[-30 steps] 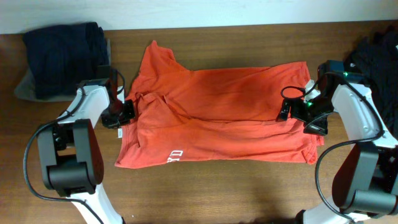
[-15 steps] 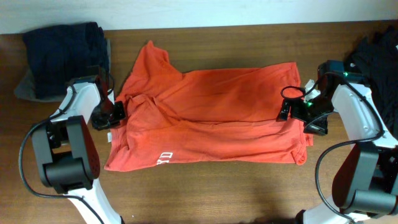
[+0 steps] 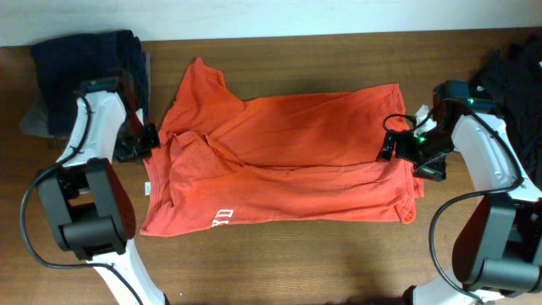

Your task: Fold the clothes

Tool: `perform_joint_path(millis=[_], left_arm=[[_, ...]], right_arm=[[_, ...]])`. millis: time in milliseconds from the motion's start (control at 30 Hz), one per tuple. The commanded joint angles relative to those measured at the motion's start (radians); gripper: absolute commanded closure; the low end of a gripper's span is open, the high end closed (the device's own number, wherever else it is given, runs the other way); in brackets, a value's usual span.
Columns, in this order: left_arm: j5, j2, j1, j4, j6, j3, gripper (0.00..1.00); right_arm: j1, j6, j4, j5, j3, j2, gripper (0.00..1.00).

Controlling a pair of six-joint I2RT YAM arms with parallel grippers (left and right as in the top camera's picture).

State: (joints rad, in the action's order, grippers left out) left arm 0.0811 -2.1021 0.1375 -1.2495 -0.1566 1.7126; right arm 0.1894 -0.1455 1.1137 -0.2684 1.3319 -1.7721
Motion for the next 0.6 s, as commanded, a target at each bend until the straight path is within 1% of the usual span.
perform_joint_path(millis=[0,67,100,167,200,233,367,467,567], left_arm=[[0.013,0.038,-0.010,-0.041,0.003,0.117,0.84],[-0.005,0.038,-0.020,-0.069,-0.014,0.183,0.75],[-0.033,0.038,-0.025,-0.072,-0.014,0.216,0.61],[-0.106,0.038,-0.032,-0.058,-0.014,0.266,0.18],[-0.148,0.038,-0.037,-0.039,-0.014,0.285,0.07],[-0.187,0.038,-0.042,-0.010,-0.013,0.298,0.01],[-0.315,0.035,-0.060,0.159,-0.013,0.301,0.01],[-0.321,0.024,-0.076,0.282,-0.013,0.301,0.02],[-0.320,-0.008,-0.091,0.393,-0.013,0.301,0.02]], right_arm=[[-0.008,0.010,-0.023,-0.010,-0.005,-0.001,0.01],[-0.008,0.006,-0.053,-0.016,-0.005,-0.001,0.01],[-0.008,0.007,-0.072,-0.021,-0.005,-0.001,0.01],[-0.008,0.007,-0.132,-0.039,-0.004,-0.001,0.01],[-0.008,0.007,-0.165,-0.047,-0.004,-0.001,0.01],[-0.008,0.007,-0.198,-0.057,-0.004,-0.001,0.01],[-0.006,0.006,-0.328,-0.139,-0.004,-0.001,0.01],[-0.006,0.006,-0.458,-0.193,-0.004,-0.001,0.01],[-0.007,0.007,-0.593,-0.188,-0.004,-0.002,0.01]])
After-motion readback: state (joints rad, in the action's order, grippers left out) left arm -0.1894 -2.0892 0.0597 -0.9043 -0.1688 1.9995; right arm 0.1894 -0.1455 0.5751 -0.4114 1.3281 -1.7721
